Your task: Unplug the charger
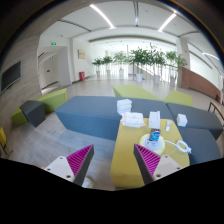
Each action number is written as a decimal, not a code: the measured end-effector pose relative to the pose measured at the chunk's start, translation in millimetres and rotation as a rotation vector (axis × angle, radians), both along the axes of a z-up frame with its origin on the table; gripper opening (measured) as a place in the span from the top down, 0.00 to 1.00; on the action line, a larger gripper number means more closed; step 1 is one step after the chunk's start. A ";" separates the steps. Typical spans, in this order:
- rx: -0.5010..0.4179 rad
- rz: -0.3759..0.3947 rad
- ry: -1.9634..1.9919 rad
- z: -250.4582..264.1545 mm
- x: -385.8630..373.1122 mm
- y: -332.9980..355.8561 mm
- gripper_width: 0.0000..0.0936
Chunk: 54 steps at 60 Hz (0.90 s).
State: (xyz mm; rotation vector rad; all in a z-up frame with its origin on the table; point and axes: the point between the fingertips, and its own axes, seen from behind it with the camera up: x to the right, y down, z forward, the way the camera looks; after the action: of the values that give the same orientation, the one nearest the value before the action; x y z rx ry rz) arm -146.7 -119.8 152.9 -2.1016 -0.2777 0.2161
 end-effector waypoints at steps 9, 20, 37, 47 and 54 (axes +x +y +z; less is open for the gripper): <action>-0.017 -0.061 -0.026 10.7 16.1 31.2 0.11; -0.052 -0.183 -0.051 -31.1 86.5 71.0 0.11; -0.030 -0.255 -0.073 -96.3 139.2 182.3 0.14; 0.022 -0.220 -0.060 -110.0 124.3 219.1 0.43; 0.076 -0.268 -0.019 -107.4 132.7 224.1 0.71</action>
State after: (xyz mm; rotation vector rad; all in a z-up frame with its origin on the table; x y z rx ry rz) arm -14.0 104.3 45.5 -2.0410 -0.0133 0.0250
